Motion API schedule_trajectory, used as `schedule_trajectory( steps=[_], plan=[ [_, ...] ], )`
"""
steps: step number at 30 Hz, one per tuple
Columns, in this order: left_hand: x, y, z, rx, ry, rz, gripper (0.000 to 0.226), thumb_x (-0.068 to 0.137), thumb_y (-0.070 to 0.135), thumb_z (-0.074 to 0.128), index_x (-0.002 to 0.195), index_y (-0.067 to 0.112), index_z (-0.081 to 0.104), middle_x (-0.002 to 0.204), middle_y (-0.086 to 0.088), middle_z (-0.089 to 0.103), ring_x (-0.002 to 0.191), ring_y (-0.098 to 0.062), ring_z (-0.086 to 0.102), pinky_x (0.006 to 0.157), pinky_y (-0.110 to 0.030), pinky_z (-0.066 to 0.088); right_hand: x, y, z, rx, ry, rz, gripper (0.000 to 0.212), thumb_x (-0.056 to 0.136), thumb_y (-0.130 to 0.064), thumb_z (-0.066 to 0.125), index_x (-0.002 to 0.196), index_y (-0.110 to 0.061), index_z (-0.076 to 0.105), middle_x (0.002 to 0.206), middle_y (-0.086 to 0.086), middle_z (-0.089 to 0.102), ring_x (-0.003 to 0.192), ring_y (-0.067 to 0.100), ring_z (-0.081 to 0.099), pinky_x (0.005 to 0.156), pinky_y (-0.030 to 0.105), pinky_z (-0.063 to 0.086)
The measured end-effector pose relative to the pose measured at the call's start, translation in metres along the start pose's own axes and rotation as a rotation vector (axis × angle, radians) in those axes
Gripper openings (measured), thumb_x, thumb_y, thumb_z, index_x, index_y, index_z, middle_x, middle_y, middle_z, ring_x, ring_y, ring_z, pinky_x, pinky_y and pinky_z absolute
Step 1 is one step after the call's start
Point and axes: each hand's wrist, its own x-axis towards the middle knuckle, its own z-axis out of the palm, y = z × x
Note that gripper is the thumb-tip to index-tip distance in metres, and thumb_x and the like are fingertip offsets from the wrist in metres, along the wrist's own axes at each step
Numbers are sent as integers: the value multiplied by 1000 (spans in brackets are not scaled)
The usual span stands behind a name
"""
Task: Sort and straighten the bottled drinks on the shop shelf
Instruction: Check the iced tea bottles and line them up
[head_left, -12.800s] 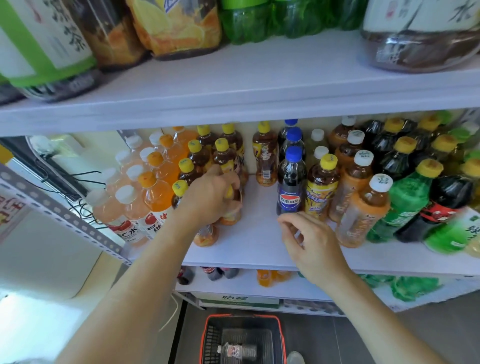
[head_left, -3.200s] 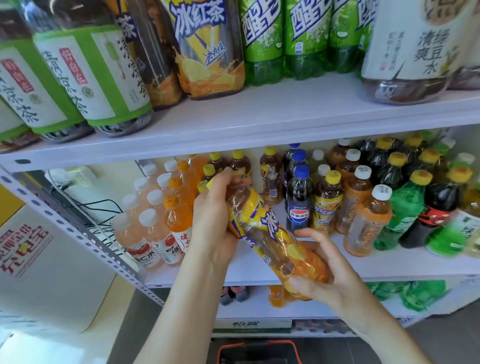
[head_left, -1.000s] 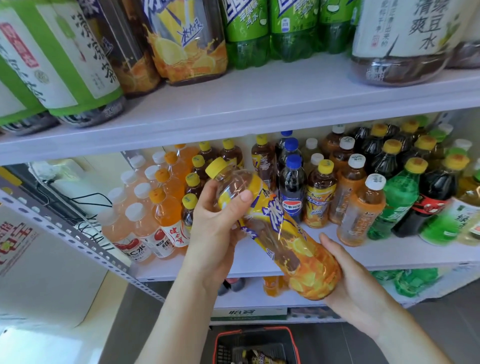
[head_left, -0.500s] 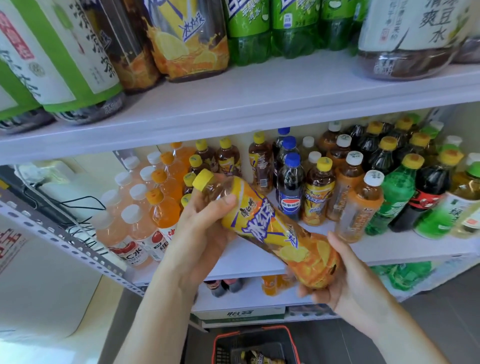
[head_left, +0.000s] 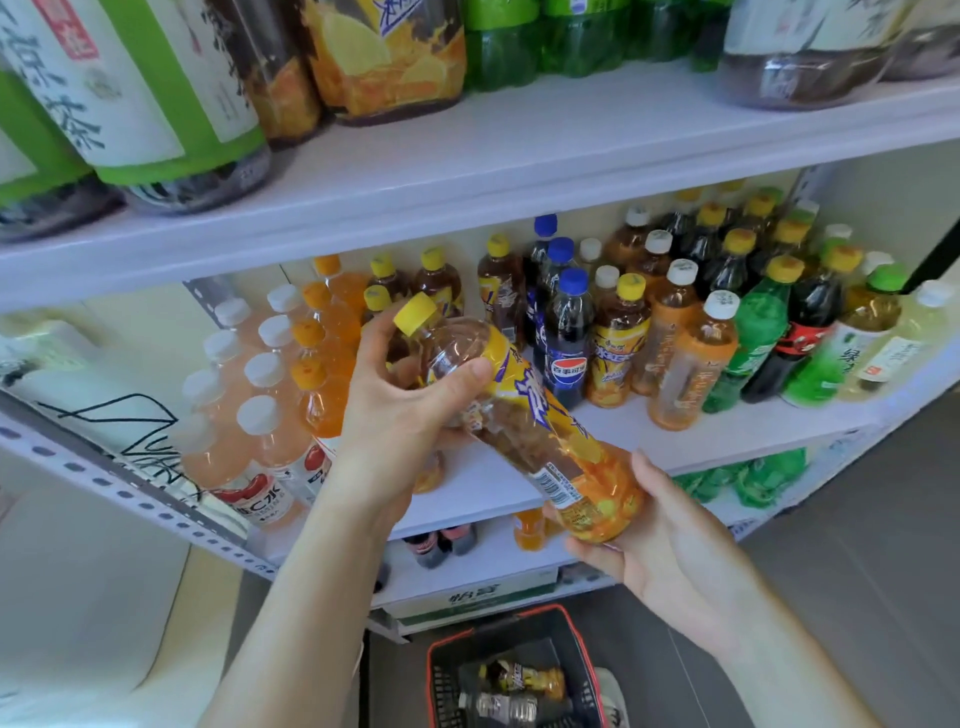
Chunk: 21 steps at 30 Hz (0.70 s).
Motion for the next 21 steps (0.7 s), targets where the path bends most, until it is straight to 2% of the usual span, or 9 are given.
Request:
schedule_trajectory(
  steps=[2, 4, 7, 12, 16, 19, 21],
  plan=[
    [4, -3, 6, 32, 36, 12, 79, 66, 24, 87, 134, 32, 46, 104, -9, 74, 89, -35, 73, 71, -55, 60, 0, -2, -4, -89, -19, -76, 47, 85, -20, 70, 130, -13, 58, 130, 21, 60, 111, 36, 57, 83, 42, 57],
    [7, -6, 13, 81, 59, 40, 79, 64, 31, 88, 130, 40, 48, 106, -7, 73, 93, -35, 72, 77, -58, 58, 4, -5, -8, -146, 3, -113, 48, 86, -10, 68, 132, -11, 54, 128, 23, 61, 106, 34, 61, 88, 43, 56],
    [12, -9, 22, 168, 59, 59, 76, 63, 43, 87, 126, 50, 46, 104, 2, 73, 96, -33, 72, 83, -57, 56, 15, -16, -16, -196, 42, -138, 49, 85, -10, 61, 132, -8, 53, 124, 21, 65, 108, 33, 64, 90, 44, 56],
    [20, -10, 31, 265, -15, 7, 63, 71, 50, 78, 126, 43, 49, 110, 0, 71, 106, -28, 69, 90, -59, 54, 34, -30, -42, -198, 56, -104, 54, 84, -12, 60, 137, -7, 48, 122, 17, 67, 113, 33, 63, 90, 44, 56],
    [20, -16, 40, 329, -80, -30, 73, 65, 42, 87, 124, 44, 44, 107, 5, 71, 97, -27, 72, 77, -54, 60, 53, -34, -57, -214, 103, -68, 58, 81, -15, 64, 137, -14, 47, 112, 13, 72, 108, 30, 68, 81, 38, 60],
    [24, -16, 43, 387, 36, 35, 59, 58, 42, 89, 104, 49, 53, 101, 5, 74, 90, -24, 74, 75, -52, 60, 68, -37, -56, -426, 167, -87, 45, 89, -13, 66, 130, -22, 52, 98, 5, 77, 94, 19, 73, 75, 32, 61],
    [33, -18, 42, 424, 103, 70, 57, 56, 40, 91, 100, 45, 56, 98, 6, 74, 91, -20, 73, 77, -47, 61, 81, -41, -54, -748, 220, -155, 38, 92, -16, 66, 127, -24, 54, 96, -1, 77, 91, 12, 72, 79, 34, 59]
  ],
)
